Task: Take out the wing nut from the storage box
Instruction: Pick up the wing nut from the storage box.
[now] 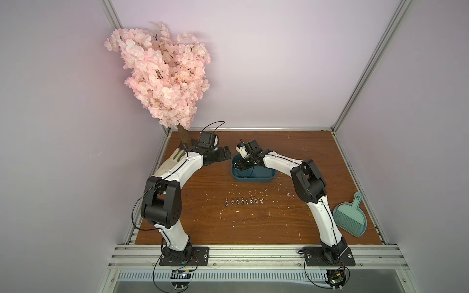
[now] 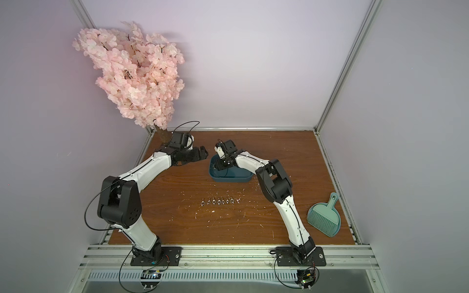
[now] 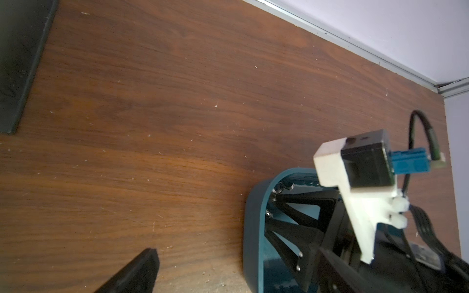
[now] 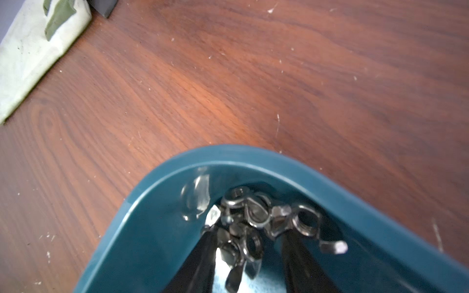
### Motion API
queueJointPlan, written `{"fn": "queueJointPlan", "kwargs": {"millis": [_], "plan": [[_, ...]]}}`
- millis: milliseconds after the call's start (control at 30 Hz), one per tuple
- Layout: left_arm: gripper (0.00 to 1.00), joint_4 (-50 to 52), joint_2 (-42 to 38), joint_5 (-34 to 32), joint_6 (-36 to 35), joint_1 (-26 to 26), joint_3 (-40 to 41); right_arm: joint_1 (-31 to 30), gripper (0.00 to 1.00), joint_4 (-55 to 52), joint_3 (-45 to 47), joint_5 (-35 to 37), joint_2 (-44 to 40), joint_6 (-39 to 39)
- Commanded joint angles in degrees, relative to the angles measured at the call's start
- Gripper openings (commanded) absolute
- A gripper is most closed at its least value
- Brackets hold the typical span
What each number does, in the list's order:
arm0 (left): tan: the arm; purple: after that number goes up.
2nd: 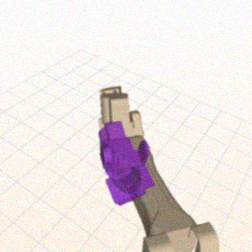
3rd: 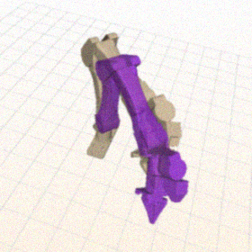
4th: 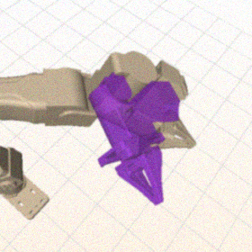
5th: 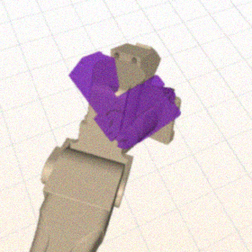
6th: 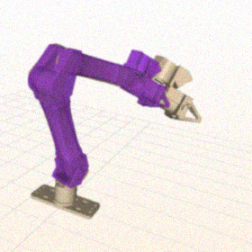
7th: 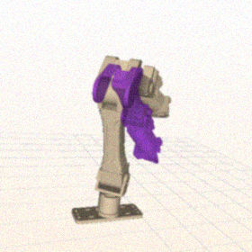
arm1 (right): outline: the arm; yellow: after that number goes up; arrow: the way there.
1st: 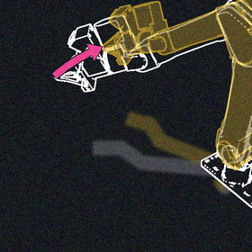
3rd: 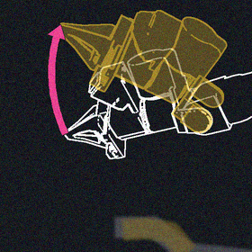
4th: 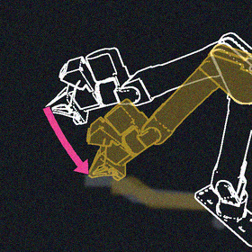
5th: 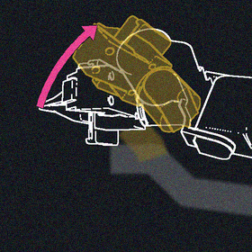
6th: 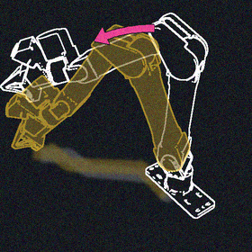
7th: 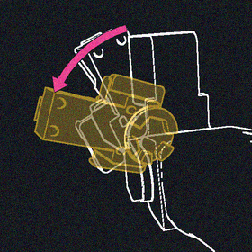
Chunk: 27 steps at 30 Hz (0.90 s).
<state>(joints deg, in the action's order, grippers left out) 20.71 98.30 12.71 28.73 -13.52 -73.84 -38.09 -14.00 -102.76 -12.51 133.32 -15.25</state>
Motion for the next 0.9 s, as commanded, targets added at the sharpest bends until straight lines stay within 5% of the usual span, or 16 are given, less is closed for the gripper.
{"fn": "queueJointPlan", "kwargs": {"millis": [0, 867], "plan": [[1.0, 0.1, -2.0, 0.4, -0.3, 0.8, 0.6, 0.0, 0.49, -0.2, 0.4, 0.3, -3.4, -2.9], [1.0, -0.7, -2.5, 0.9, -0.5, 0.8, 1.7, -0.1, 0.44, 1.6, 7.5, -1.9, -7.2, -4.5]]}}
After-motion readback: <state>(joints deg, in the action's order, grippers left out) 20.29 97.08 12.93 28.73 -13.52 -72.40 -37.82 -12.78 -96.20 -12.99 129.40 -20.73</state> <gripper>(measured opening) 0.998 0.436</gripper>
